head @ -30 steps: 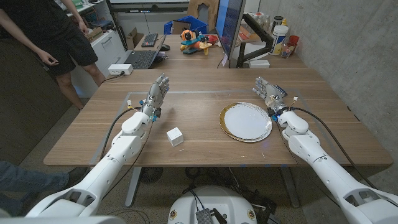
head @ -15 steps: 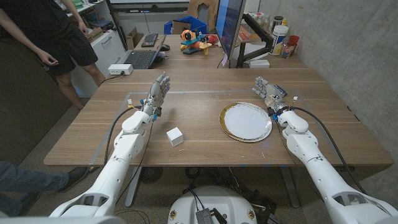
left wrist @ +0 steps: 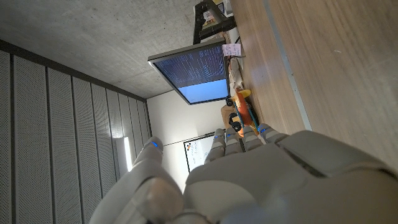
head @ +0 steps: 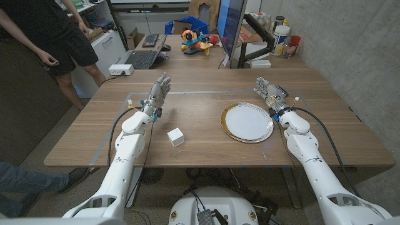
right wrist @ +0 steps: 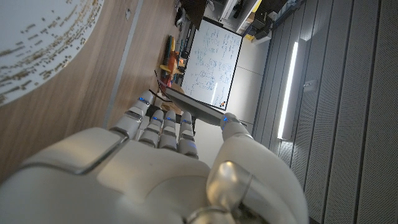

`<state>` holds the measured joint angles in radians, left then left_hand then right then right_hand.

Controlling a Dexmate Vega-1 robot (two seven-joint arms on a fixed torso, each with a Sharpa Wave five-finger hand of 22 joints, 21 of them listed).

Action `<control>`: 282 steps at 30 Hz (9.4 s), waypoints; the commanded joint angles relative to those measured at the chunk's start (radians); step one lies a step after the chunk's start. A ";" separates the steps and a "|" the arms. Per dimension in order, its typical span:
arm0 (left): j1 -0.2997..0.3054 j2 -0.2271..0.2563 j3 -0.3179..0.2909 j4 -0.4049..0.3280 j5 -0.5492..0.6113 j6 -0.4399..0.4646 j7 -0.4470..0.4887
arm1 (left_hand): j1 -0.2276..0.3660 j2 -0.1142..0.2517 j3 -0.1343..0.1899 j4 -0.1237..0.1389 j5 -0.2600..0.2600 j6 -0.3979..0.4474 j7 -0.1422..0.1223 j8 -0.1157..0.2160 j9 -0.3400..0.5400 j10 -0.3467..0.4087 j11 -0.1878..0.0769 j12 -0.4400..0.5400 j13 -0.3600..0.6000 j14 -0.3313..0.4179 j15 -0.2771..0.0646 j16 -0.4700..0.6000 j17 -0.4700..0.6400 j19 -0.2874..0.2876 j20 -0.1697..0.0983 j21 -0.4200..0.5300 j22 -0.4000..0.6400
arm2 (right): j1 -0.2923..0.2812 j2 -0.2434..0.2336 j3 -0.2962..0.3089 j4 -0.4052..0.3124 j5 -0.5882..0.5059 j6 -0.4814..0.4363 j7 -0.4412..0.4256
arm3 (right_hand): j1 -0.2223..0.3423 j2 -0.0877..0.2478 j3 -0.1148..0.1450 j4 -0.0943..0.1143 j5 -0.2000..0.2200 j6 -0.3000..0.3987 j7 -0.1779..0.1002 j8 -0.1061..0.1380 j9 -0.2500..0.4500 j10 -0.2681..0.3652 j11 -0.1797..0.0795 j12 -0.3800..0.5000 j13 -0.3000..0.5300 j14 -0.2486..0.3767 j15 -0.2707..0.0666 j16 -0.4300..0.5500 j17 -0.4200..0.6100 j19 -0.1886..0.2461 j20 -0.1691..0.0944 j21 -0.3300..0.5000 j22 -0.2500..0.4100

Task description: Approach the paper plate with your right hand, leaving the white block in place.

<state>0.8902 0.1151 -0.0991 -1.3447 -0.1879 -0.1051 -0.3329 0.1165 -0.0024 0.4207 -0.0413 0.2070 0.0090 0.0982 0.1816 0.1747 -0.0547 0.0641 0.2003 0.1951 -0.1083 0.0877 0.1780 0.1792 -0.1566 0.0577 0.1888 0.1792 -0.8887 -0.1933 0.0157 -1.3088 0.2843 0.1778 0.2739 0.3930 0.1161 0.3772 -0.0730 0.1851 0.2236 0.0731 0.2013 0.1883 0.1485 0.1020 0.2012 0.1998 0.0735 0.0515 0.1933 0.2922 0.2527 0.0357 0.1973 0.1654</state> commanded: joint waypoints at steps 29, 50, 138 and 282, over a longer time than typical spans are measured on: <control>0.001 -0.059 -0.076 -0.053 0.091 0.053 -0.063 | 0.004 0.009 0.003 -0.008 -0.003 0.002 0.006 0.006 0.004 -0.022 -0.004 0.001 0.003 -0.020 -0.001 0.004 0.004 -0.022 -0.001 0.003 0.004 | -0.037 0.054 0.049 -0.055 -0.105 0.082 0.039 | -0.018 -0.008 -0.014 -0.006 0.003 0.000 -0.023 -0.001 0.005 0.023 -0.013 0.007 0.001 0.017 -0.016 0.014 -0.009 0.013 -0.001 0.000 0.005; 0.000 -0.062 -0.080 -0.077 0.098 0.060 -0.068 | 0.003 0.012 0.002 -0.010 -0.004 0.012 0.011 0.009 0.004 -0.028 -0.006 0.001 0.003 -0.026 -0.005 0.005 0.004 -0.028 0.003 0.004 0.004 | -0.051 0.053 0.032 -0.074 -0.142 0.135 0.049 | -0.039 -0.015 -0.025 0.000 0.005 0.005 -0.044 0.000 0.006 0.018 -0.019 0.003 0.001 0.031 -0.019 0.018 -0.016 0.018 0.001 0.000 0.005; -0.037 -0.053 -0.070 -0.032 0.093 0.018 -0.078 | 0.001 0.024 0.002 -0.023 -0.006 0.043 0.001 0.011 0.003 -0.010 -0.022 0.012 0.002 -0.011 -0.018 0.013 0.004 -0.026 0.024 0.011 0.004 | -0.082 -0.019 -0.026 -0.110 -0.432 0.377 -0.029 | -0.077 -0.052 -0.039 -0.014 0.038 0.005 -0.097 0.002 0.008 0.064 -0.041 0.010 0.001 0.104 -0.048 0.026 -0.056 0.069 -0.002 0.000 0.003; -0.056 -0.059 -0.065 -0.030 0.076 0.044 -0.126 | -0.007 0.030 -0.003 -0.036 -0.009 0.043 0.004 0.006 0.003 -0.018 -0.020 0.010 0.002 -0.027 -0.016 0.009 0.004 -0.042 0.028 0.010 0.005 | -0.134 -0.244 -0.177 -0.258 -1.153 0.301 -0.409 | -0.123 -0.087 -0.057 -0.022 0.123 0.066 -0.145 0.011 0.008 0.119 -0.073 0.012 0.002 0.131 -0.085 0.021 -0.077 0.086 -0.003 -0.009 0.004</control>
<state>0.8397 0.0568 -0.1659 -1.3833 -0.1138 -0.0591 -0.4569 0.1058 0.0163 0.4149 -0.0717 0.2024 0.0502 0.0999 0.1886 0.1745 -0.0669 0.0446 0.2070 0.1956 -0.1240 0.0716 0.1858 0.1789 -0.1720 0.0808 0.1964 0.1788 -1.0174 -0.4191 -0.1477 -1.5532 -0.8371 0.5059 -0.1265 0.2756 0.0331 0.3272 -0.0949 0.3004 0.2823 -0.0679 0.2089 0.1928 0.2629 0.0306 0.2090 0.2003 0.2001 -0.0325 0.2128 0.2138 0.3420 0.0287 0.1914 0.1652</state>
